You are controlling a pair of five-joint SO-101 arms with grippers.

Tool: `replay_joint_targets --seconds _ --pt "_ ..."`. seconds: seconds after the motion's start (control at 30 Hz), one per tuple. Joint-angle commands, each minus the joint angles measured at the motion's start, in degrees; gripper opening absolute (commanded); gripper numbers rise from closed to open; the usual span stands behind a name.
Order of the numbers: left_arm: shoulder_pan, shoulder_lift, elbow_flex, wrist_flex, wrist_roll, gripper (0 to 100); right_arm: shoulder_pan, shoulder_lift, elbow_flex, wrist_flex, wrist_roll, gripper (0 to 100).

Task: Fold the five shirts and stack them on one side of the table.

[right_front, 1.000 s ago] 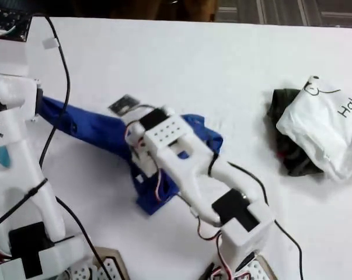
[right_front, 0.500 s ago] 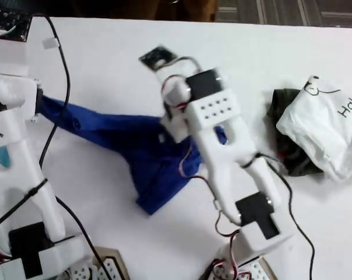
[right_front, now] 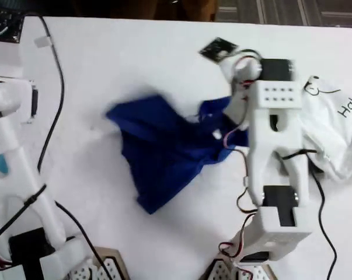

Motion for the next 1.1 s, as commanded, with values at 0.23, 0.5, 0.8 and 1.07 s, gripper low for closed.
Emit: replay_joint_targets --seconds 0.23,0.5,0.8,1.07 --pt "-0.35 -1.76 -1.80 -0.79 -0.18 3 1.19 -3.74 1.49 1.36 2.11 2.4" --pt "8.53 3.08 3.56 -3.43 -0.09 10 2.42 -3.82 10.11 1.27 2.11 2.3" --pt "29.27 13.98 -0.40 -5.54 5.98 18 11.56 -4.00 11.87 1.27 2.02 2.1" --pt "43.60 27.08 -10.86 -0.70 5.63 18 17.01 -4.26 15.91 1.27 2.02 2.1"
